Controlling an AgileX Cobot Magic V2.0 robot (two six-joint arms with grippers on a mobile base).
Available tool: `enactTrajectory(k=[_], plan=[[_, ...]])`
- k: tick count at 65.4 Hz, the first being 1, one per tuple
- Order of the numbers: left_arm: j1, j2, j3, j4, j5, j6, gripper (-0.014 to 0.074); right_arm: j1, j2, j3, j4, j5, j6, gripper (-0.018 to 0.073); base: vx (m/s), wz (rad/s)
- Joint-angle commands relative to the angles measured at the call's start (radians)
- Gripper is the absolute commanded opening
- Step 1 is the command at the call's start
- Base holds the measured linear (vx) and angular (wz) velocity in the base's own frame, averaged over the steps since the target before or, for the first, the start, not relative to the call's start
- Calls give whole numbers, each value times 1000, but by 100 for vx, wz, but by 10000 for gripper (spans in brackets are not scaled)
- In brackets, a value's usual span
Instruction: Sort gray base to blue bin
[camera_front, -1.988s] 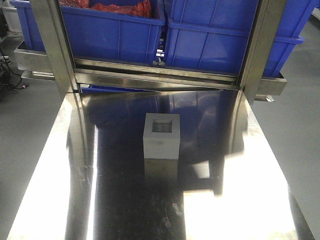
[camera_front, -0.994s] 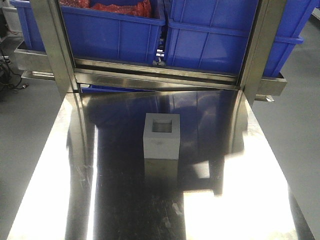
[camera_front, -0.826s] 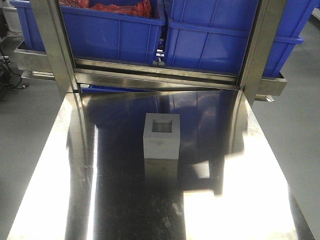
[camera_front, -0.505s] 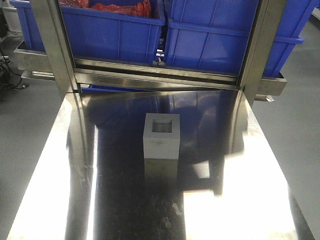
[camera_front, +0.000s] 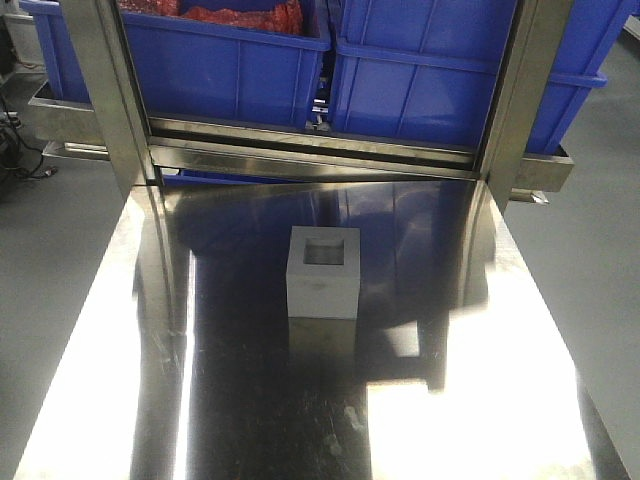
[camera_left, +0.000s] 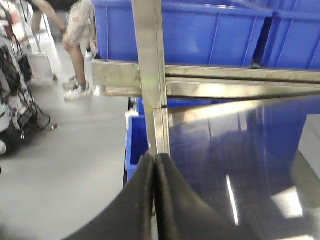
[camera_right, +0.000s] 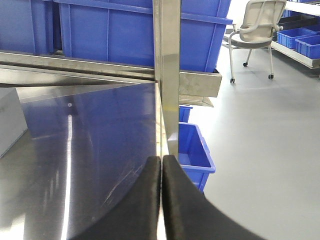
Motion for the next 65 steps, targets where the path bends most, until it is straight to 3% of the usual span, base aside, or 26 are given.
enactTrajectory(k=[1, 15, 21, 27, 39, 44, 65], plan=[[-3, 103, -101, -6, -45, 0, -6, 0, 1, 1, -7, -75, -8, -5, 0, 0], [-3, 180, -153, 0, -47, 0, 1, 0, 1, 1, -7, -75, -8, -5, 0, 0], [-3, 180, -153, 0, -41, 17, 61, 0, 1, 1, -7, -75, -8, -5, 0, 0], [-3, 180, -153, 0, -40, 21, 190, 0, 1, 1, -7, -75, -8, -5, 0, 0], [-3, 180, -152, -11, -34, 21, 610, 0, 1, 1, -7, -75, -8, -5, 0, 0], [-3, 180, -152, -11, -23, 21, 729, 0, 1, 1, -7, -75, -8, -5, 0, 0], [-3, 180, -152, -10, -22, 21, 669, 0, 1, 1, -7, -75, -8, -5, 0, 0]])
